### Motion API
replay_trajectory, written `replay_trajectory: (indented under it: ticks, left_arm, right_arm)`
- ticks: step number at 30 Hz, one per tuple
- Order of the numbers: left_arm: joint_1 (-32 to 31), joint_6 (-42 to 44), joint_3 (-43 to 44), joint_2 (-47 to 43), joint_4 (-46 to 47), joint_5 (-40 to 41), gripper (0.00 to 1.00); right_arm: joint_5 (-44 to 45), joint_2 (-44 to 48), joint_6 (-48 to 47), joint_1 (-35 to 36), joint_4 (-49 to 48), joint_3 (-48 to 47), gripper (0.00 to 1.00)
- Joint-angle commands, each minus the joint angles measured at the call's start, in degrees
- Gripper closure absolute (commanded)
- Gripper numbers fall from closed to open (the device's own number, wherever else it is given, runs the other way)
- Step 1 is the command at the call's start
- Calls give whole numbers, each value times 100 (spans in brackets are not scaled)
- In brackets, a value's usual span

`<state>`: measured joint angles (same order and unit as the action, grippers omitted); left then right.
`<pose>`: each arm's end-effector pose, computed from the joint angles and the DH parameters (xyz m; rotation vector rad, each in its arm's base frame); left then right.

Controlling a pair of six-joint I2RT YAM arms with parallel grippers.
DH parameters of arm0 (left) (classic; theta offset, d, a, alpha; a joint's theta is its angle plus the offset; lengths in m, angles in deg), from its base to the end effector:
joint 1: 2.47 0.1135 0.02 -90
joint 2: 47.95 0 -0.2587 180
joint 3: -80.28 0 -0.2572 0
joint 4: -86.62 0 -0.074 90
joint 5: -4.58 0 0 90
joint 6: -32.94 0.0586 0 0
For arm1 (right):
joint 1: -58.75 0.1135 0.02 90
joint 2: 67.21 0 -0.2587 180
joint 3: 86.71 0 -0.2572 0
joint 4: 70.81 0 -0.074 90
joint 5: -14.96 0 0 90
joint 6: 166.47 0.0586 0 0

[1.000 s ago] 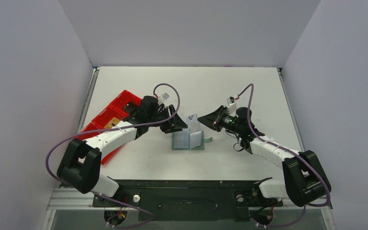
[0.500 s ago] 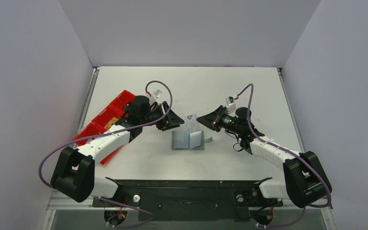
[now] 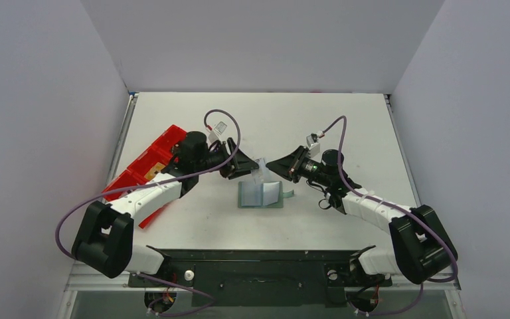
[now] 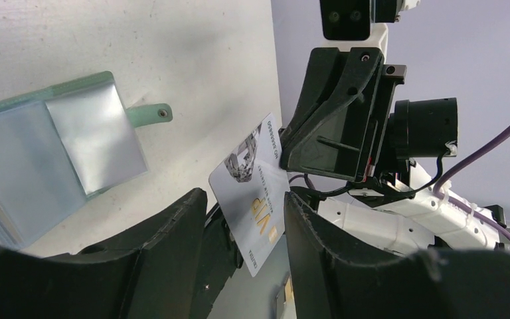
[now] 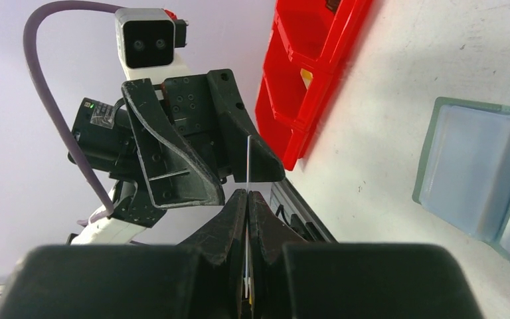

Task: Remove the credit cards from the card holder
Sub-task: Place the credit card in the storage box.

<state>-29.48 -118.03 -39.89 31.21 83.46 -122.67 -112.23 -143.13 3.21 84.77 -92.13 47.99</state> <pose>0.2739 -0.1794 0.2363 -0.1693 2.2580 -1.5610 0.2518 0.1623 0.2139 0.4013 2.0882 1.7999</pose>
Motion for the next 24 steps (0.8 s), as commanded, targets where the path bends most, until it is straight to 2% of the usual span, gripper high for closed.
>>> replay_trajectory:
  ticks: [1, 8, 10, 12, 14, 16, 17, 18, 19, 21, 24]
  left_arm:
    - [20, -126, -14, 48, 538, -204, 58]
    - [20, -332, -98, 138, 884, -282, 76]
    - [20, -394, -139, 172, 1014, -318, 84]
    - [20, -413, -147, 181, 1037, -307, 98]
    - [20, -397, -142, 175, 996, -274, 100]
    - [20, -334, -109, 153, 861, -208, 100]
    - [15, -300, -96, 144, 793, -166, 100]
    - [18, -215, -52, 102, 612, -73, 100]
    - [19, -153, -28, 75, 484, -11, 100]
    - [20, 41, 39, -28, 108, 198, 100]
    - [27, 381, 127, -226, -483, 544, 100]
  right_arm:
    - [-60, -43, 130, 64, -552, -244, 100]
    - [-62, -112, 51, 143, -491, -284, 100]
    - [-53, -123, 17, 178, -447, -294, 100]
    - [-44, -113, -36, 194, -402, -300, 100]
    - [-28, -74, -155, 202, -286, -326, 100]
    - [64, 11, -440, 207, 238, -420, 83]
    - [182, 105, -738, 223, 598, -527, 61]
    - [263, 161, -899, 234, 862, -589, 50]
    - [451, 283, -1219, 243, 1417, -728, 34]
    - [723, 447, -1616, 249, 2099, -894, 25]
    - [1184, 635, -1968, 234, 2904, -1058, 23]
